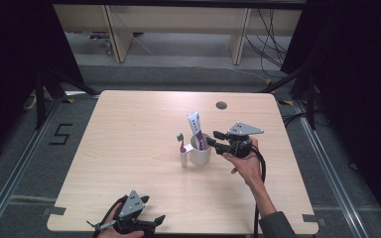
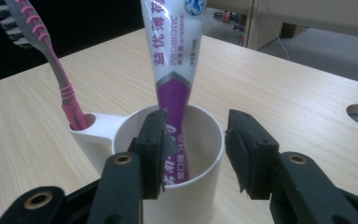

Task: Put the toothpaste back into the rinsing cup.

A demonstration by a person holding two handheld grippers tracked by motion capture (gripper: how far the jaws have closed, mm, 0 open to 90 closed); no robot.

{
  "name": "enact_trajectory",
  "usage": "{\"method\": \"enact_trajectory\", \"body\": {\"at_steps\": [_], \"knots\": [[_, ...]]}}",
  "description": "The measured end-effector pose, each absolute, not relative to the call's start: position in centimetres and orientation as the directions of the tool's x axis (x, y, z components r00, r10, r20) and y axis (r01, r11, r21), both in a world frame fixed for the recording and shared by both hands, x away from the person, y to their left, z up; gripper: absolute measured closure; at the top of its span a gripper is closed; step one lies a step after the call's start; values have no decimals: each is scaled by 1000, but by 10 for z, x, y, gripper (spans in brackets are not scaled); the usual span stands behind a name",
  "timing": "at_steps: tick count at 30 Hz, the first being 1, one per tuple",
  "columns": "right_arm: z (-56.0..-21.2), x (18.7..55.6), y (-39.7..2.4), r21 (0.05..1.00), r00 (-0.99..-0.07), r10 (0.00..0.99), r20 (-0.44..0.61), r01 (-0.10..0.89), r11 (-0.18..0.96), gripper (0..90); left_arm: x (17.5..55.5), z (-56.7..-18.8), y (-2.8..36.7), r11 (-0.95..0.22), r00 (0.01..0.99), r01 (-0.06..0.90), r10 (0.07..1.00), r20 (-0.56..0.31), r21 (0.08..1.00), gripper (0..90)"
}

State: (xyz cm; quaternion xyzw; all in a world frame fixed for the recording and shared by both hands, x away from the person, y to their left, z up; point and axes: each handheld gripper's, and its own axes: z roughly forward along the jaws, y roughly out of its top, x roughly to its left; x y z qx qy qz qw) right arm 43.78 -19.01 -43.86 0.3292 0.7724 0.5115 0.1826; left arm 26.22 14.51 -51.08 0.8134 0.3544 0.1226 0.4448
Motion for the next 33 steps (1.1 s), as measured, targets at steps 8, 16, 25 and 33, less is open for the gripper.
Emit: {"method": "enact_trajectory", "body": {"at_steps": [8, 16, 25, 33], "knots": [[-433, 434, -196, 908, -702, 708, 81, 345, 237, 521, 262, -511, 145, -354, 719, 469, 685, -117, 809, 174], [-431, 432, -202, 906, -692, 718, 68, 344, 246, 468, 262, -511, 145, -355, 719, 467, 685, -115, 810, 174], [-431, 426, -204, 912, -679, 728, 91, 351, 212, 345, 262, -511, 145, -348, 714, 472, 690, -120, 810, 173], [-431, 420, -207, 907, -673, 730, 118, 373, 196, 249, 262, -511, 146, -355, 714, 472, 690, -114, 807, 174]]}}
